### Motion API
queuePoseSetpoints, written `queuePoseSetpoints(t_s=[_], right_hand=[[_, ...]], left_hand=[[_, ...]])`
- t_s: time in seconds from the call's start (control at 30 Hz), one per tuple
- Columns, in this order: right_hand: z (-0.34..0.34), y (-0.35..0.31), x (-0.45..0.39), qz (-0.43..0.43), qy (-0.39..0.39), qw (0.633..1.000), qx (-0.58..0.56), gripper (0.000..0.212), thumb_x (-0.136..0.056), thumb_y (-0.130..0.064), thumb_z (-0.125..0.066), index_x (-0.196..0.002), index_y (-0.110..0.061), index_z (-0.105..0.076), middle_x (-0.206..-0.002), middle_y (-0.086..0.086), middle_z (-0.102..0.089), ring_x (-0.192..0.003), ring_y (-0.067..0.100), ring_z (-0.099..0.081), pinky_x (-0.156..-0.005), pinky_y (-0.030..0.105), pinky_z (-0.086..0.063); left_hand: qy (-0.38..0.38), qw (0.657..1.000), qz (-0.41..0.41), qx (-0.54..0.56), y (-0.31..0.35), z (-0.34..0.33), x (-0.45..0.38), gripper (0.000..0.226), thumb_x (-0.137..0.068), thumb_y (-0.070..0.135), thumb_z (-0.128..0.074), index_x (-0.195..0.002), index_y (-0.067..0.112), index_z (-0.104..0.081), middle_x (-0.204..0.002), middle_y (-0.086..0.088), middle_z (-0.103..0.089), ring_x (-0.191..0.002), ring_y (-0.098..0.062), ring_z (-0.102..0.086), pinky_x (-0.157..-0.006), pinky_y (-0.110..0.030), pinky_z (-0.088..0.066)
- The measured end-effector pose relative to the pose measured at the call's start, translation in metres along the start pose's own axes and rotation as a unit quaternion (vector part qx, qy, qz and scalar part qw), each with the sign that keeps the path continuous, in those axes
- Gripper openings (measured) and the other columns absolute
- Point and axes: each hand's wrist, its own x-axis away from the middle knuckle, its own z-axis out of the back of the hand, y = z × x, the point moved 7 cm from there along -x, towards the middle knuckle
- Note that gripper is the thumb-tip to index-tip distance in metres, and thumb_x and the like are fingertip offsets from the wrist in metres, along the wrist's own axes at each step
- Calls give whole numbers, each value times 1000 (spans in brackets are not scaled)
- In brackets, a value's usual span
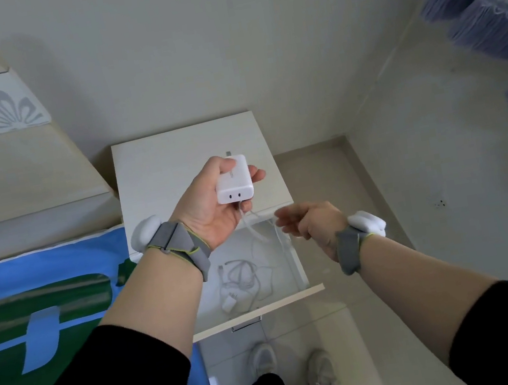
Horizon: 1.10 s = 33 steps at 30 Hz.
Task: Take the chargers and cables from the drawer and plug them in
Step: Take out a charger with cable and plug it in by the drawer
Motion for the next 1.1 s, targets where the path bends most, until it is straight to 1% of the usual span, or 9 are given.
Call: queuePoseSetpoints(t_s=[0.07, 0.23, 0.3, 0.43, 0.5, 0.6, 0.73, 0.9, 1.1], right_hand=[[-8, -3, -7, -18, 12, 999, -34, 59, -73, 26, -27, -117, 7, -61, -85, 13, -65, -69, 19, -61, -68, 25, -49], [-28, -25, -19, 25, -24, 999, 19, 71, -78, 15, -54, -137, -23, -44, -89, 6, -66, -82, 23, -65, -85, 39, -55], [-33, -33, -19, 35, -29, 998, 34, 60, -78, 8, -59, -129, -21, -50, -91, 8, -66, -84, 23, -62, -87, 41, -55], [-34, -51, -7, 71, -24, 996, 38, 11, -87, -14, -61, -97, -16, -66, -97, 10, -68, -78, 17, -64, -81, 38, -56], [-32, -56, -3, 76, -31, 996, -30, 18, -90, -15, -59, -106, -8, -65, -99, 13, -68, -78, 19, -65, -79, 36, -57], [-28, -65, 13, 81, -43, 985, -147, 29, -90, -6, -53, -116, 0, -60, -105, 20, -68, -87, 31, -67, -87, 44, -57], [-12, -77, 45, 111, -67, 967, -221, 25, -90, -3, -53, -113, 5, -60, -99, 21, -68, -84, 35, -66, -91, 48, -54], [14, -66, 80, 130, -76, 954, -258, 22, -92, 4, -47, -105, -1, -65, -83, 14, -71, -77, 30, -67, -82, 42, -56], [67, -42, 128, 143, 2, 963, -226, 34, -82, 17, -44, -85, -4, -70, -71, 7, -74, -67, 21, -65, -65, 29, -52]], left_hand=[[-37, 999, -8, -31, 6, -9, 9, 28, -84, 23, -44, -99, 1, -55, -99, -21, -65, -54, -18, -49, -47, -25, -33], [-90, 994, -23, -51, 13, -25, 32, 31, -72, 22, -49, -92, -2, -54, -97, -30, -64, -55, -24, -41, -45, -26, -34], [-118, 991, -29, -54, 15, -31, 41, 30, -69, 21, -50, -85, -4, -56, -96, -33, -63, -56, -24, -39, -44, -26, -35], [-160, 984, -49, -54, 24, -38, 58, 33, -62, 23, -55, -79, -5, -58, -95, -32, -62, -54, -24, -42, -48, -28, -31], [-175, 981, -58, -56, 28, -41, 65, 38, -56, 27, -62, -77, -5, -59, -94, -31, -62, -52, -24, -42, -50, -29, -28], [-185, 980, -58, -52, 29, -48, 74, 42, -53, 29, -65, -77, -5, -58, -94, -31, -61, -51, -24, -44, -52, -30, -23], [-191, 978, -61, -52, 26, -70, 85, 36, -59, 28, -61, -76, -4, -62, -92, -30, -65, -53, -23, -42, -48, -28, -31], [-192, 978, -64, -56, 18, -106, 91, 31, -65, 26, -53, -76, -1, -64, -86, -22, -69, -57, -23, -42, -49, -29, -30], [-175, 978, -55, -98, -3, -176, 93, 30, -75, 23, -49, -90, -2, -57, -100, -26, -67, -59, -23, -50, -55, -30, -35]])
